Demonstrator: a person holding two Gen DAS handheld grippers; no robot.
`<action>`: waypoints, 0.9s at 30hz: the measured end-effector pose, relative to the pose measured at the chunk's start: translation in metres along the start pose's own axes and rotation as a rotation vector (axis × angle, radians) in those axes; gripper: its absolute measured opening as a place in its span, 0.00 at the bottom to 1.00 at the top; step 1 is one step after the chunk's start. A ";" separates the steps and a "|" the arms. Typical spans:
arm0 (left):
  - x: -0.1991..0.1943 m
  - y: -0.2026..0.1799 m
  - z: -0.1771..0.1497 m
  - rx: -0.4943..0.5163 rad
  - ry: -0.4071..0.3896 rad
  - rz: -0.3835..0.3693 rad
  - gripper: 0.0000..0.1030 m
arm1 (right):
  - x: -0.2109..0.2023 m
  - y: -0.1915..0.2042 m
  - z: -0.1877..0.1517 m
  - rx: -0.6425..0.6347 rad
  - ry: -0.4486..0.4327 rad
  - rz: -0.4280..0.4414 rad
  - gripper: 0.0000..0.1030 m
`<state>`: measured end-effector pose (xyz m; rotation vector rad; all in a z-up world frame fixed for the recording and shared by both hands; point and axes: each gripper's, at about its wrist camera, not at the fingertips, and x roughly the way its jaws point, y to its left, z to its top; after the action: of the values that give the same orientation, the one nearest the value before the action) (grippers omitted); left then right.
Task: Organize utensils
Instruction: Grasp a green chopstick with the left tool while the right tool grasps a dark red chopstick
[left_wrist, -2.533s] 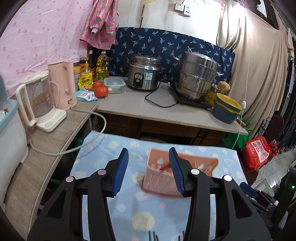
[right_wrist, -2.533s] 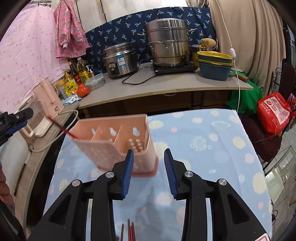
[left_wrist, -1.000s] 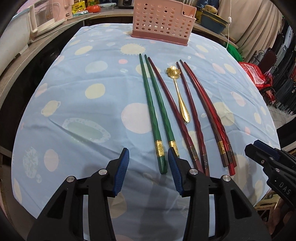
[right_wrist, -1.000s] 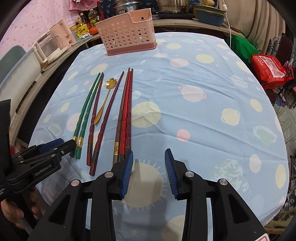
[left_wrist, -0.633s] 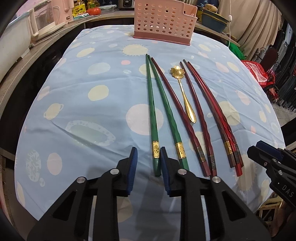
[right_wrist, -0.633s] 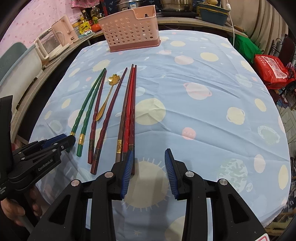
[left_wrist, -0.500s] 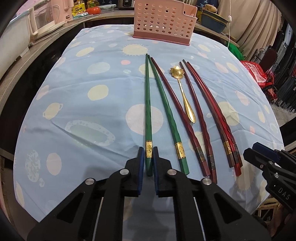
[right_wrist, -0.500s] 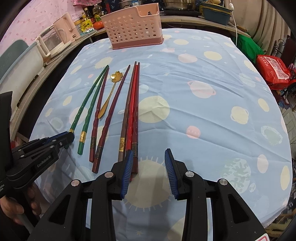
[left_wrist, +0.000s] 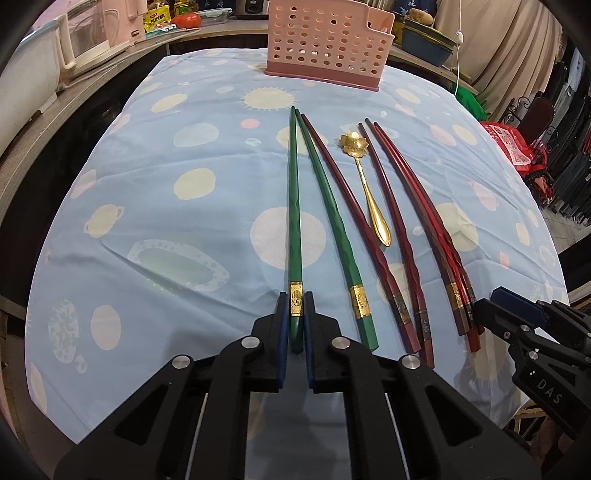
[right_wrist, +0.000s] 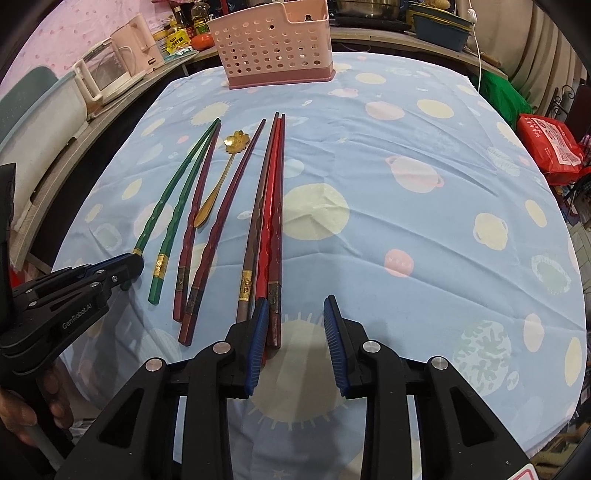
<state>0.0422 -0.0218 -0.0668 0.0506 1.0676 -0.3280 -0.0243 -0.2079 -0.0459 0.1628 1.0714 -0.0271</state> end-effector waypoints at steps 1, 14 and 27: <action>0.000 0.000 0.000 0.000 0.000 -0.001 0.07 | 0.000 0.000 0.000 0.000 -0.002 0.001 0.28; 0.000 0.000 0.000 -0.006 -0.003 -0.005 0.07 | 0.008 0.003 0.004 -0.019 -0.009 -0.017 0.21; -0.004 0.002 -0.002 -0.022 0.000 -0.026 0.07 | 0.005 -0.002 0.002 -0.003 -0.015 0.006 0.07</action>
<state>0.0397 -0.0185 -0.0649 0.0174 1.0726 -0.3394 -0.0207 -0.2100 -0.0498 0.1626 1.0556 -0.0211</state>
